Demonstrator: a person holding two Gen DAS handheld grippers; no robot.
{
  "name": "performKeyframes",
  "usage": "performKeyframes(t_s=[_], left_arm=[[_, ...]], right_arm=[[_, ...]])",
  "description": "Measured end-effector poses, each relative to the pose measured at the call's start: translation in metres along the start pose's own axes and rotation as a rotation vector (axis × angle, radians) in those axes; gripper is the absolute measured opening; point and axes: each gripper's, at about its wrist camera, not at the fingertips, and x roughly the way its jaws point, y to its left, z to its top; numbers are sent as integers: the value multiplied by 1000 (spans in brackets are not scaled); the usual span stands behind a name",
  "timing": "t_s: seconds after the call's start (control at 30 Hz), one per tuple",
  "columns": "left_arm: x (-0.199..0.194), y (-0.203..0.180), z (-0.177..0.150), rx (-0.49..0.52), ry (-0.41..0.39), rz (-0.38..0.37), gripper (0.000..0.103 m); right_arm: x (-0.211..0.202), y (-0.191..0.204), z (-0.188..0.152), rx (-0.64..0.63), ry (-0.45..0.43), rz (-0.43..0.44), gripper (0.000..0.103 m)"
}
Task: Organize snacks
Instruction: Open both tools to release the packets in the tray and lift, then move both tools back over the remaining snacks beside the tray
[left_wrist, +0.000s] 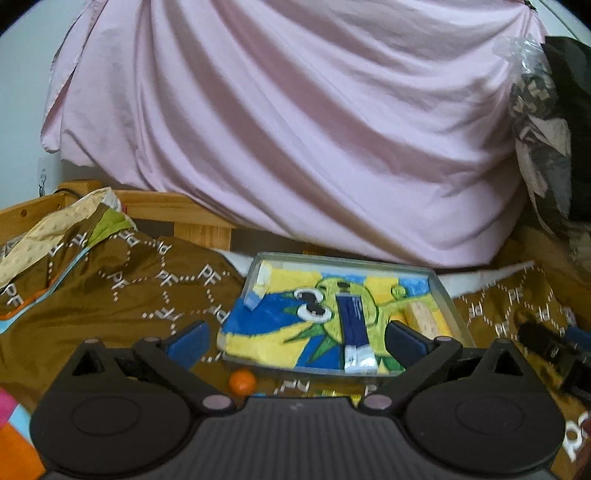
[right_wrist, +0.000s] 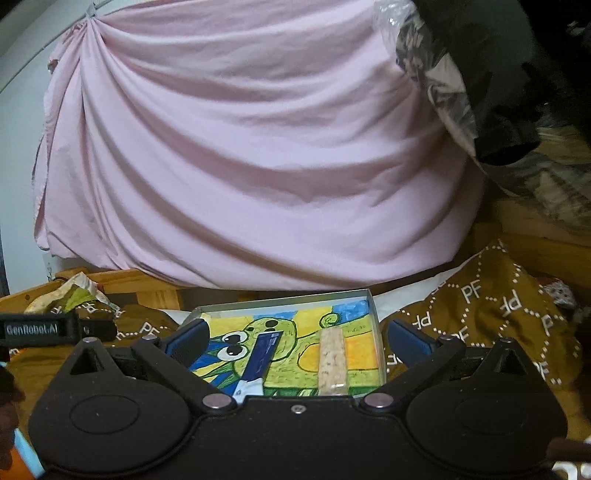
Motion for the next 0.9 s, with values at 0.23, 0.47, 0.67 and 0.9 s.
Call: performKeyframes(t_s=[0.23,0.47,0.67,0.9], left_arm=[[-19,14,-28,35,48,-2,103],[-30,25,-53,92,99,2,103],[-30,38,-67,123,137,-3,103],[-24,54,-75,142,161,-12,103]], right_arm=[[-33,20,-15,-28,7,3,102],[-50,36,-37,-42,81,-6,102],[-49,49,-61,-81,207,-23,102],[-35,64,-87,-127,326,11,102]])
